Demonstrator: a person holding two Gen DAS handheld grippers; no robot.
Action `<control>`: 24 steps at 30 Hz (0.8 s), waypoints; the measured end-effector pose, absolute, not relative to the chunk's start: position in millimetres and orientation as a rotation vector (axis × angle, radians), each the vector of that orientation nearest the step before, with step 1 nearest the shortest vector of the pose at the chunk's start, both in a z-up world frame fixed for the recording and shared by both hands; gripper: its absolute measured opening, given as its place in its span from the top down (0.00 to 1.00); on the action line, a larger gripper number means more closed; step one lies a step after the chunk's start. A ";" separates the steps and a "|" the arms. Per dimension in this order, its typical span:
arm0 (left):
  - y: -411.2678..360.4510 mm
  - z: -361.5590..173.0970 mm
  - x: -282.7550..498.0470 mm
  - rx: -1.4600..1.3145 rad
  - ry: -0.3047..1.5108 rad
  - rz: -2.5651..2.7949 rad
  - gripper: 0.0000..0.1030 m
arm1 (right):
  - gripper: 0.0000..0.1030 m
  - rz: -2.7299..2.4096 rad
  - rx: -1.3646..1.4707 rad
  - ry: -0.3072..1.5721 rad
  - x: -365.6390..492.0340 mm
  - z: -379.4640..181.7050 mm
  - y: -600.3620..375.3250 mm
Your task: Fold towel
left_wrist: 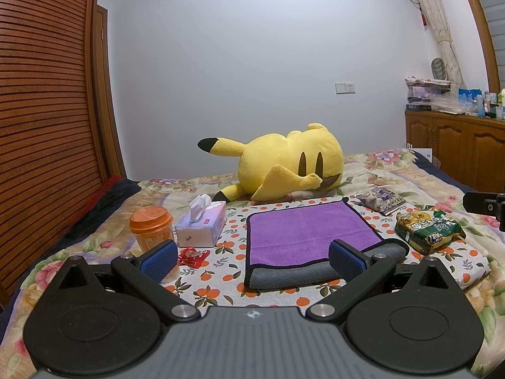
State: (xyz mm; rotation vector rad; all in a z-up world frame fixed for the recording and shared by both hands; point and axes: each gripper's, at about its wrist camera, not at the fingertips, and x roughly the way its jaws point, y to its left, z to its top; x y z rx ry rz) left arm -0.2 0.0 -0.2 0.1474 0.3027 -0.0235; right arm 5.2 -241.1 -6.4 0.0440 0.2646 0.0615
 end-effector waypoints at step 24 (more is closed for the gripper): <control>1.9 -0.7 5.6 0.158 0.329 -0.036 0.00 | 0.00 0.061 0.033 0.271 7.5 -3.3 -236.3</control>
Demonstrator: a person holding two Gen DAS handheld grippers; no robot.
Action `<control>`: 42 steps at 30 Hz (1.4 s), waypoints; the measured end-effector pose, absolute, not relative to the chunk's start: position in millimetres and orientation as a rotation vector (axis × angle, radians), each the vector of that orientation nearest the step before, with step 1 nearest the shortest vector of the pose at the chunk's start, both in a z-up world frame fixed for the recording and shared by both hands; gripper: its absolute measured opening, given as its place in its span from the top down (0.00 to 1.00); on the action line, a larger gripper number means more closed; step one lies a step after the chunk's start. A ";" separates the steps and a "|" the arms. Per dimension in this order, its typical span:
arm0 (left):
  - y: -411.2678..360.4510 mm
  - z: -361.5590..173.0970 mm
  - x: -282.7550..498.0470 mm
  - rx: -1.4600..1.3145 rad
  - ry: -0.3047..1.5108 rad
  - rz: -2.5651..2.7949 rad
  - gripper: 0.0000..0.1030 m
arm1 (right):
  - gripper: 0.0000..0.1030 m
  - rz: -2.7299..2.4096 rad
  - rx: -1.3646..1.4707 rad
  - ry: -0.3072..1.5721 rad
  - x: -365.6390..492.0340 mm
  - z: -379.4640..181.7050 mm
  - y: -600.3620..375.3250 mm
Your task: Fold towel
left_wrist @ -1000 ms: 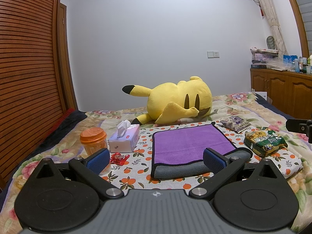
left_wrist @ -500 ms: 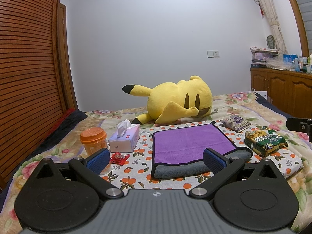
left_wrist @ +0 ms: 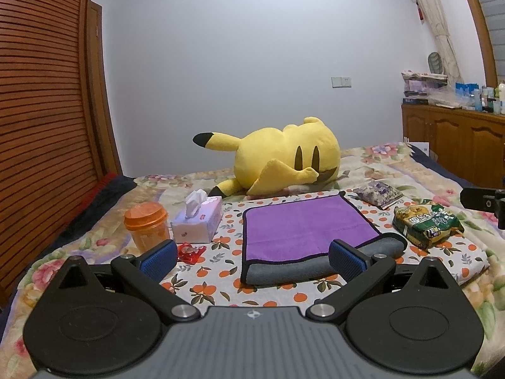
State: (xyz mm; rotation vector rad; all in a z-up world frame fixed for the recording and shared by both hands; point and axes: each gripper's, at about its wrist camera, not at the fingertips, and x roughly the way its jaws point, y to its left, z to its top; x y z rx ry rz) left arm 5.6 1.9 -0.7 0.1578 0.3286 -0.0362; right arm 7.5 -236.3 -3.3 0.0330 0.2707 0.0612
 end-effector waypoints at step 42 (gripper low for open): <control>9.6 -30.2 108.8 0.166 0.531 -0.070 0.00 | 0.00 0.139 -0.036 0.439 99.0 -32.1 -226.9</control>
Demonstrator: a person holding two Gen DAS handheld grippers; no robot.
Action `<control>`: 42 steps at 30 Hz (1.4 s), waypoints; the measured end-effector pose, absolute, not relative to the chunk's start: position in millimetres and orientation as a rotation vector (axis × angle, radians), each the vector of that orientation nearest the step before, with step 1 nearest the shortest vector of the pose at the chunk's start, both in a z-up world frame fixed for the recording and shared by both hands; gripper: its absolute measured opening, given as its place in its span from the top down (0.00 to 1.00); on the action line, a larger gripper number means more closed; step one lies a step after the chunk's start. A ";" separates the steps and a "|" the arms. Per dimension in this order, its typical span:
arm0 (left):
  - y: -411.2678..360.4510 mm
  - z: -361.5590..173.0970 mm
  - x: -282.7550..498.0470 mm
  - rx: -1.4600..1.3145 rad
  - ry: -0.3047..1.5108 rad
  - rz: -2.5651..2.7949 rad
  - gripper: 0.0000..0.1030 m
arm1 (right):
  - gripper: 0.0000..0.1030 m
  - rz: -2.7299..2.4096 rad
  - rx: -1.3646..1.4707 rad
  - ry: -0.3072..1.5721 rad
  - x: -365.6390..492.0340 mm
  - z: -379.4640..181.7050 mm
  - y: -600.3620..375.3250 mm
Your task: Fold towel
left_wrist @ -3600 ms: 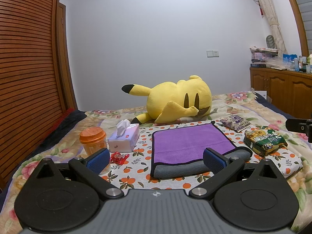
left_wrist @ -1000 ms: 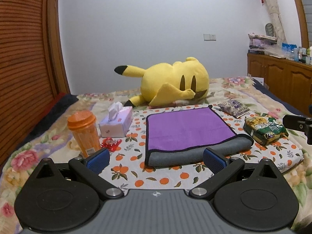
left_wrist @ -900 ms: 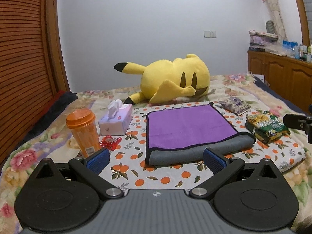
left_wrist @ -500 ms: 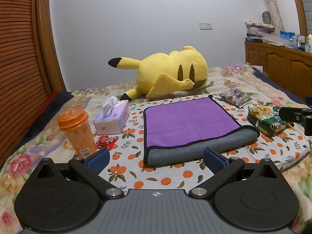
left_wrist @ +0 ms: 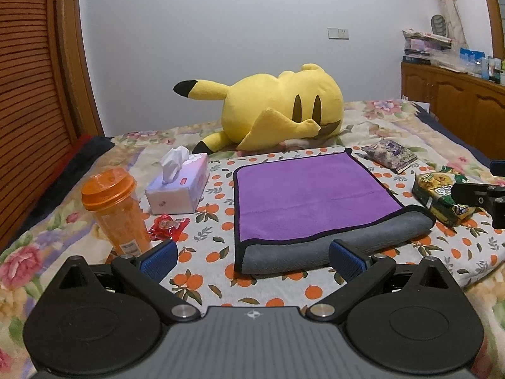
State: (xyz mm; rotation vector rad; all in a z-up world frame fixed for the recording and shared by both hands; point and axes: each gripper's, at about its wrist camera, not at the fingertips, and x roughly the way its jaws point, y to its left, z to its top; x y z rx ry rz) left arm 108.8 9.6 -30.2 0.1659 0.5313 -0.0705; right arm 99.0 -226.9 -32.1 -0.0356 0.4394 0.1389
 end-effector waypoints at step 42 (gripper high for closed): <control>35.3 -71.4 213.0 0.109 0.708 -0.174 0.32 | 0.14 0.207 -0.042 0.663 187.7 -80.4 -238.7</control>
